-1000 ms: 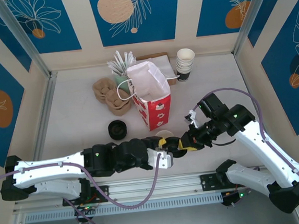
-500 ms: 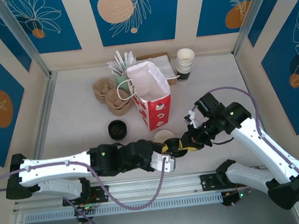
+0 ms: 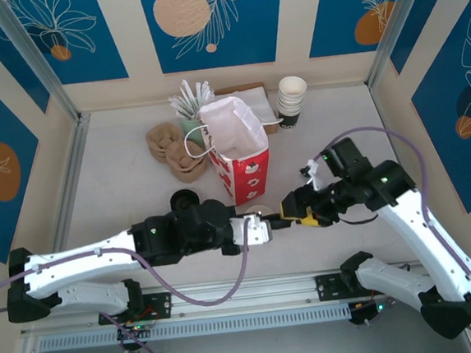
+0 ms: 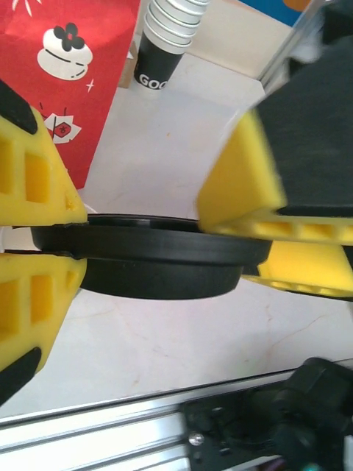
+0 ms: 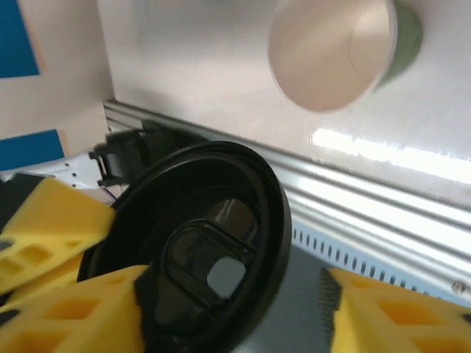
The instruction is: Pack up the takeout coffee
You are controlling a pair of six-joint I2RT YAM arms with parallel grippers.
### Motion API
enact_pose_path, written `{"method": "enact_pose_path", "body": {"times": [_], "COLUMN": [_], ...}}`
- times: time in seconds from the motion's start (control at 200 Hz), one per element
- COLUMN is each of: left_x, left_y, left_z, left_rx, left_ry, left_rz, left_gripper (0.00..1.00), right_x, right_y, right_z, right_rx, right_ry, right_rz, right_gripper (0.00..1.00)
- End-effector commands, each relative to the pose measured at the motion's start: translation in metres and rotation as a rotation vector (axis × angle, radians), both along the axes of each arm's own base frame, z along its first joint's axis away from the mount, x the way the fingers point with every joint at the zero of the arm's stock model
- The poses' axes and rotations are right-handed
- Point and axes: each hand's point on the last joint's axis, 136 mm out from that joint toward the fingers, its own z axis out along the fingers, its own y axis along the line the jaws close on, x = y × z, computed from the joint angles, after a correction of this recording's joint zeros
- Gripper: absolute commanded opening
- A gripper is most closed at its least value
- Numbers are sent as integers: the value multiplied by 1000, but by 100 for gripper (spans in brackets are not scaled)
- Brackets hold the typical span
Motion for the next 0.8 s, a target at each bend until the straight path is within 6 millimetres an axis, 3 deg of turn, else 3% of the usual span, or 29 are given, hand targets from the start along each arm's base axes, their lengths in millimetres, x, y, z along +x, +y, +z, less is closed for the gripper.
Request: {"method": "enact_pose_path", "body": {"times": [0.0, 0.15, 0.335, 0.455, 0.585, 0.795], "left_x": [1, 12, 37, 43, 40, 37], "left_y": [1, 11, 31, 36, 36, 33], "left_z": [10, 12, 12, 8, 2, -17], "left_rx": [-107, -154, -252, -312, -363, -381], "left_ry": [116, 245, 391, 520, 649, 808], "left_rz": [31, 69, 214, 290, 346, 413], "left_gripper": [11, 10, 8, 8, 8, 8], "right_x": [-1, 4, 11, 15, 21, 32], "right_y": [-15, -33, -43, -46, -43, -26], "right_z": [23, 33, 39, 42, 29, -8], "right_rx": [-11, -60, -76, -49, -26, 20], "right_ry": [-123, -261, -390, -490, -503, -358], "right_rz": [-46, -105, -138, -159, -184, -184], "right_gripper": [71, 74, 73, 73, 75, 76]}}
